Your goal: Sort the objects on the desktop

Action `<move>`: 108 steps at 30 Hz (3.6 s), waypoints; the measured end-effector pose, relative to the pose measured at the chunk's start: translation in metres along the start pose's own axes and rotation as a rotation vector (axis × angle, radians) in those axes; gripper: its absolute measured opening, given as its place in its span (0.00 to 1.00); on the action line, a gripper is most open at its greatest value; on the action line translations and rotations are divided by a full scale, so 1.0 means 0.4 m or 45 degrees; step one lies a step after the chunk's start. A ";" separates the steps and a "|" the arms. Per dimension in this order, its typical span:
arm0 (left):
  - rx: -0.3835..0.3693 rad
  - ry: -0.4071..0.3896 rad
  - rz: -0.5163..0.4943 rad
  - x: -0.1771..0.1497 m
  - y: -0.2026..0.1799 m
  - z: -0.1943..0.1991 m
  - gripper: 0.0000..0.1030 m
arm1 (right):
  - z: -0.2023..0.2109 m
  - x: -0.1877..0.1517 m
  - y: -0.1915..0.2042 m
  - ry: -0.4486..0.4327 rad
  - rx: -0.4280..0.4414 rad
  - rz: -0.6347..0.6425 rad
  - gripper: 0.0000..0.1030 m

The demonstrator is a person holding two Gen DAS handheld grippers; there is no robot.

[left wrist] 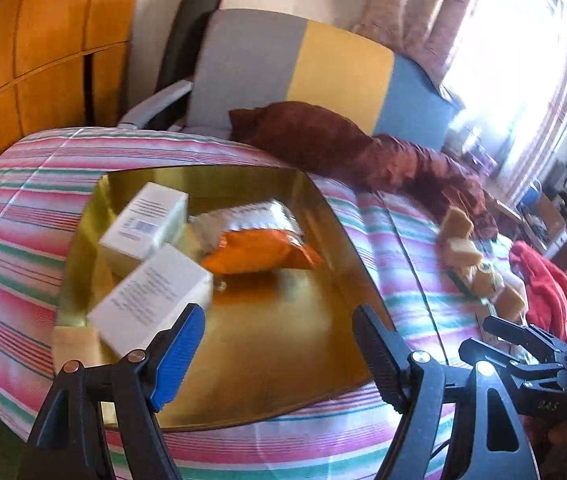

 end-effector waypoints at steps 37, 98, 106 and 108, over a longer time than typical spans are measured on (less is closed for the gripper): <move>-0.386 0.376 -0.551 -0.042 -0.649 -0.242 0.74 | 0.117 -0.246 -0.704 0.223 -0.522 -0.785 0.62; -0.296 0.312 -0.432 -0.120 -0.575 -0.250 0.34 | 0.209 -0.130 -0.563 -0.198 -0.320 -0.488 0.58; -0.221 0.173 -0.236 -0.041 -0.388 -0.153 0.34 | 0.165 -0.118 -0.463 -0.125 -0.209 -0.357 0.58; -0.192 0.137 -0.181 -0.018 -0.330 -0.130 0.34 | 0.147 -0.109 -0.420 -0.108 -0.146 -0.348 0.58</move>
Point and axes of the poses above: each gripper's, at about its wrist camera, not at the fingertips, and z roughly against the way its jaws point, y to its left, x to its top, the point moved 5 cm from there along -z, roughly the way its jaws point, and after that the axes turned 5 degrees about y, right-handed, at the moved point
